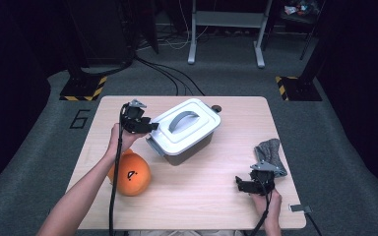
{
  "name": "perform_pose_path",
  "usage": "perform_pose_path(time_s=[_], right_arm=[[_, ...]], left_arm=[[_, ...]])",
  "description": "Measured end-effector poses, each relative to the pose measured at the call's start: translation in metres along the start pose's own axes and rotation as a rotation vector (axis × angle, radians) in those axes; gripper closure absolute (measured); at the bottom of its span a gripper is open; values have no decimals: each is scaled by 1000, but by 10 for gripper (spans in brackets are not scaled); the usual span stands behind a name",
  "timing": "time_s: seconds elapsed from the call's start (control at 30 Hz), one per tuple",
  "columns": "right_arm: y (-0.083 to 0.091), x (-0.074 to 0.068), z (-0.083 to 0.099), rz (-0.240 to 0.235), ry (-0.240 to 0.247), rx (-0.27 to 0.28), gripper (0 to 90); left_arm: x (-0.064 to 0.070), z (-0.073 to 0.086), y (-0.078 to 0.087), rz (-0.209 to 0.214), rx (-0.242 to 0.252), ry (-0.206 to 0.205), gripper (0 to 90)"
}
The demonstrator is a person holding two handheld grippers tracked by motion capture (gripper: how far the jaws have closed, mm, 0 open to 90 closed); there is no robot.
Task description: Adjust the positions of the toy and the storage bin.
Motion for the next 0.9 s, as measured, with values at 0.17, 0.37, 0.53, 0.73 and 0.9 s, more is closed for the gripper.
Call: perform_pose_path(time_s=[0.17,0.37,0.53,0.73,0.9], right_arm=[[0,0,0,-1,1,0,88],[0,0,0,-3,0,1,88],[0,0,0,-1,-1,3,88],[0,0,0,-5,1,-2,88],[0,0,0,-4,1,0,88]], left_arm=[[9,1,0,-5,-20,-12,473],[23,2,0,-1,-36,-41,470],[36,1,0,2,-49,-58,468],[51,1,-1,15,-62,-77,467],[63,1,-2,27,-72,-93,466]])
Point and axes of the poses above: each handheld gripper's, and its own axes: y roughly backward along the jaws, z roughly out of its underside, x roughly to its right, the point moved 9 cm from there along -y, roughly forward along the jaws, and after that the axes turned 13 degrees about -x, right-handed, at the moved point
